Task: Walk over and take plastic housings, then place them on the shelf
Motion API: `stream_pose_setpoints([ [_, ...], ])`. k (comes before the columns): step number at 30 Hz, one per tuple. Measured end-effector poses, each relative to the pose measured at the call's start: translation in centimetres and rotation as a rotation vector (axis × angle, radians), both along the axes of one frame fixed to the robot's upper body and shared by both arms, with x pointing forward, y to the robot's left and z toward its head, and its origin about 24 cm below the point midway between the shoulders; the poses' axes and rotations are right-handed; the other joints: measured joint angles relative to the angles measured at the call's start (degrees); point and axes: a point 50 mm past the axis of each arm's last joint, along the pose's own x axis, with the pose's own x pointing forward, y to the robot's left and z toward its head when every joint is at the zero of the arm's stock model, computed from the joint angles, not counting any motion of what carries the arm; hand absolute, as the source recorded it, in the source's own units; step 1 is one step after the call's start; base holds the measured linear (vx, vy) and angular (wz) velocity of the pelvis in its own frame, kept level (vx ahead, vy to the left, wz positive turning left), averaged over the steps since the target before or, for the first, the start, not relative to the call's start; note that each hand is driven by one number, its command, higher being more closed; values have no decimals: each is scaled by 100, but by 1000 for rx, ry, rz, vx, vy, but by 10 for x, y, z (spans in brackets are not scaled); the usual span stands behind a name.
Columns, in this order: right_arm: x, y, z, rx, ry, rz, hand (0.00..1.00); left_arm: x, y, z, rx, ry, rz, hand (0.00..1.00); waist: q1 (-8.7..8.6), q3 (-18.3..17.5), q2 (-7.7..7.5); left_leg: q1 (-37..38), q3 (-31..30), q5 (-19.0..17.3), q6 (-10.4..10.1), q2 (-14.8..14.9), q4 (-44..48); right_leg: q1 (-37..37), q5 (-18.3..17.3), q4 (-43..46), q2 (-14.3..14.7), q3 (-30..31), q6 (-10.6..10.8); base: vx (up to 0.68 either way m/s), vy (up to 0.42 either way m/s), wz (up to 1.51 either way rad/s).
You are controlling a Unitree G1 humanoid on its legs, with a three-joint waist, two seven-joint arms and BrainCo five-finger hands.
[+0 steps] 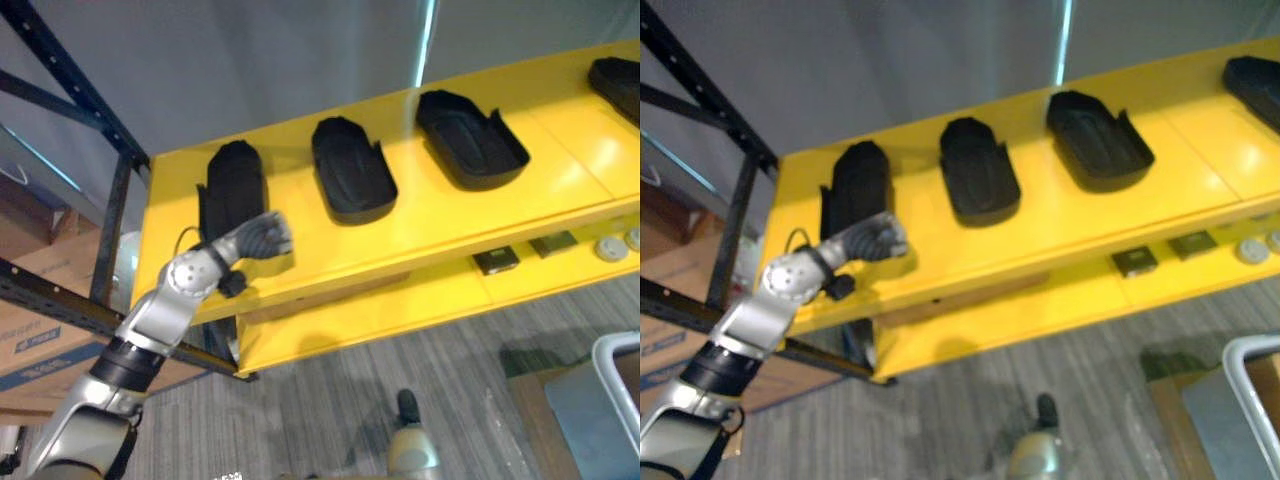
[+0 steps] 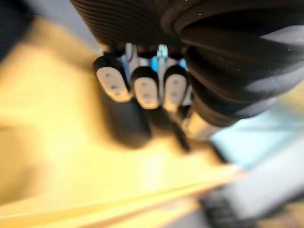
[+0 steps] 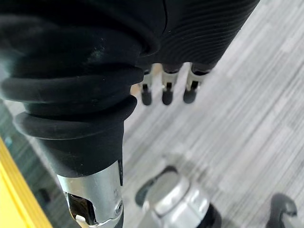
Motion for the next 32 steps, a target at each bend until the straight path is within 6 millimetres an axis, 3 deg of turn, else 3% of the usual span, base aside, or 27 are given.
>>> stream_pose_setpoints([
  [5,-9,4,-3,6,41,-36,0,-29,41,33,-305,-212,60,100,312,-332,-9,2,-343,134,77,-40,-174,126,-2,-2,-44,-288,1,-44,-42,24],
  [9,-11,5,-4,-5,56,-45,0,-66,94,47,-514,-503,257,100,651,-618,-159,-10,-583,208,74,-70,-237,264,-24,-55,-111,-546,-1,-97,-47,28],
  [11,-12,9,-5,5,64,-45,0,-93,129,47,-641,-691,445,100,854,-772,-270,-9,-693,232,61,-56,-256,339,-93,-56,-118,-678,-52,-71,-53,26],
  [12,-12,10,-5,8,66,-47,0,-104,143,43,-707,-766,528,0,918,-819,-337,-13,-760,252,56,-54,-277,379,-117,-56,-128,-777,-52,-62,-62,40],
  [13,-12,12,-6,7,71,-49,0,-123,166,29,-815,-855,684,0,975,-903,-353,-14,-850,298,80,-64,-364,419,-156,-57,-143,-891,-46,-39,-52,40],
  [14,-11,13,-6,6,72,-50,0,-130,175,21,-860,-873,754,0,997,-930,-441,-15,-919,314,70,-64,-376,448,-164,-57,-147,-940,-36,-40,-55,37],
  [15,-12,14,-6,12,80,-39,0,-140,185,2,-942,-866,877,0,1096,-990,-392,-15,-948,336,43,-60,-409,458,-177,-57,-147,-987,-21,-18,-33,20],
  [16,-11,15,-7,14,81,-30,0,-142,187,-6,-965,-850,917,0,1133,-995,-426,-16,-963,346,39,-59,-422,461,-177,-56,-146,-1006,-21,-21,-37,24],
  [17,-6,17,-7,26,85,-10,0,-146,188,-30,-1006,-767,1011,0,1186,-980,-468,-32,-1059,376,13,-58,-437,486,-179,-56,-148,-1086,-24,-15,-34,25],
  [19,-2,20,-8,45,95,4,0,-143,188,-65,-1013,-578,1144,0,1247,-978,-520,-74,-1113,406,-11,-48,-432,505,-180,-56,-145,-1161,-26,-11,-33,25],
  [20,1,20,-8,50,93,17,0,-133,191,-99,-980,-363,1261,0,1235,-971,-511,-91,-1223,423,-19,-44,-421,546,-179,-55,-144,-1230,-24,0,-28,20],
  [21,2,20,-8,50,91,18,0,-129,192,-113,-960,-273,1301,0,1229,-966,-499,-88,-1242,430,-9,-43,-420,568,-176,-56,-144,-1245,-19,1,-27,17],
  [24,10,14,-6,36,70,27,0,-124,189,-194,-848,206,1484,0,1212,-936,-470,-44,-1243,430,-5,-39,-426,604,-177,-56,-137,-1243,-17,3,-4,0],
  [25,10,12,-5,31,67,29,0,-129,183,-224,-815,377,1525,0,1189,-872,-493,0,-1237,425,0,-38,-438,639,-190,-56,-135,-1243,-6,0,0,0],
  [26,10,11,-5,29,68,28,0,-133,178,-239,-808,455,1545,0,1169,-874,-494,4,-1239,418,5,-36,-436,645,-196,-56,-133,-1244,-1,0,0,0],
  [28,10,8,-4,37,60,35,0,-156,160,-288,-785,724,1621,0,1109,-865,-507,17,-1232,396,4,-30,-437,652,-216,-56,-127,-1243,-3,0,0,0],
  [32,10,10,-5,85,50,48,0,-195,144,-335,-764,1057,1652,0,1061,-758,-585,110,-1183,378,-18,16,-453,699,-246,-56,-78,-1226,-3,22,-3,-4],
])
